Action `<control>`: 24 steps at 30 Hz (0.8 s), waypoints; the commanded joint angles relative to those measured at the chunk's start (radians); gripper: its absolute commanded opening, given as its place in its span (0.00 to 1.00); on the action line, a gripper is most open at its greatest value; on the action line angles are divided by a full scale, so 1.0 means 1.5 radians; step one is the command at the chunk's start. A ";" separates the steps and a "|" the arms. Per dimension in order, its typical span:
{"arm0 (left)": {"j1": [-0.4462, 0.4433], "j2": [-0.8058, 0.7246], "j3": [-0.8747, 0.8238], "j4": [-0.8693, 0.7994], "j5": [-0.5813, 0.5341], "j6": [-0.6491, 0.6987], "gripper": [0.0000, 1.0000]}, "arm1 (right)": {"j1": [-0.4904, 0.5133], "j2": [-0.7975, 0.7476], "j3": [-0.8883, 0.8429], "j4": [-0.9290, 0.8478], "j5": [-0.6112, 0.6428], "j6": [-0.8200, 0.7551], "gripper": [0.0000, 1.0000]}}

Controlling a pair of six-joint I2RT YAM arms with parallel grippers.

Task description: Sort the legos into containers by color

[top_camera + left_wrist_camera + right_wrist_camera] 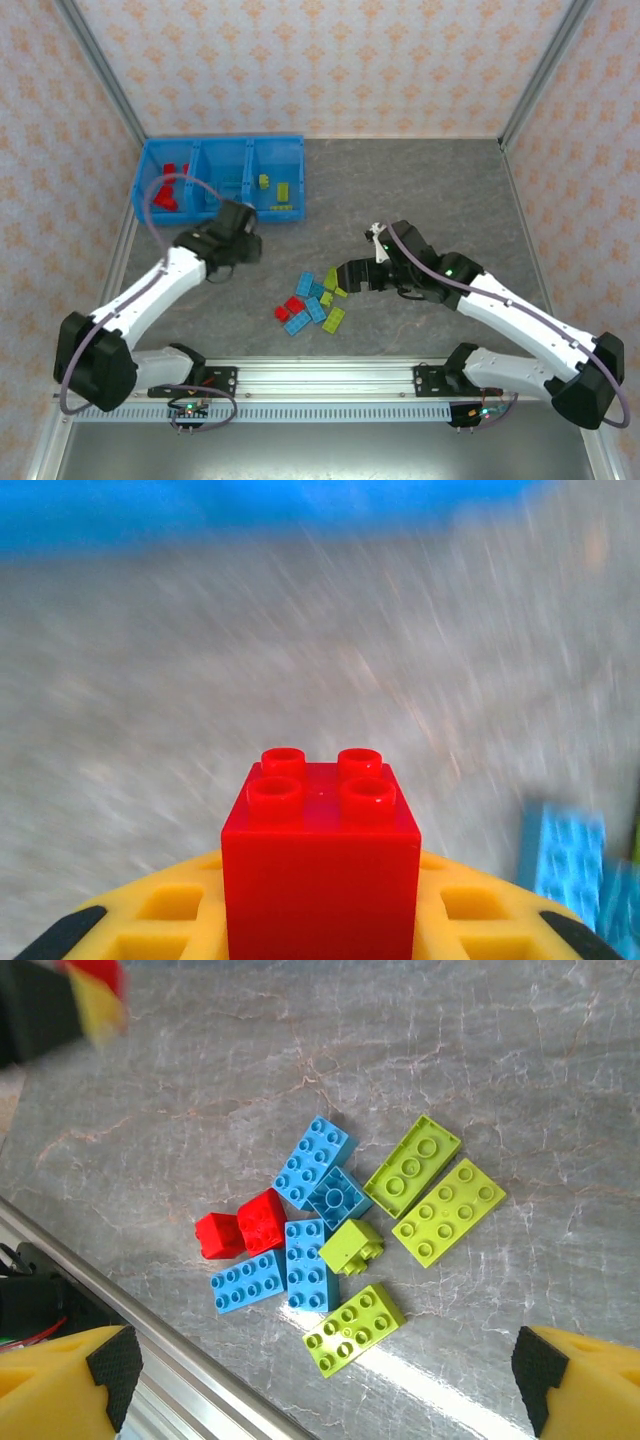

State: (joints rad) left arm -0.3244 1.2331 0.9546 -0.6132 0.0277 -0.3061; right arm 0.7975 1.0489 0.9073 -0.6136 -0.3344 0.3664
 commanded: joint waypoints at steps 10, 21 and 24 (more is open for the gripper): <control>0.348 0.315 0.390 -0.046 -0.051 -0.093 0.14 | 0.000 0.032 0.014 0.004 0.025 0.045 0.97; 0.384 0.616 0.721 -0.211 -0.077 -0.101 0.40 | 0.000 -0.012 -0.004 -0.009 0.059 0.075 0.97; 0.386 0.610 0.717 -0.210 -0.071 -0.101 0.48 | 0.000 -0.019 -0.009 -0.003 0.064 0.084 0.97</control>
State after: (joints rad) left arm 0.2443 2.1826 1.9881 -0.8509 -0.0471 -0.4469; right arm 0.7975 1.0420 0.9108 -0.6132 -0.2768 0.4637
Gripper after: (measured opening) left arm 0.466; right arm 0.969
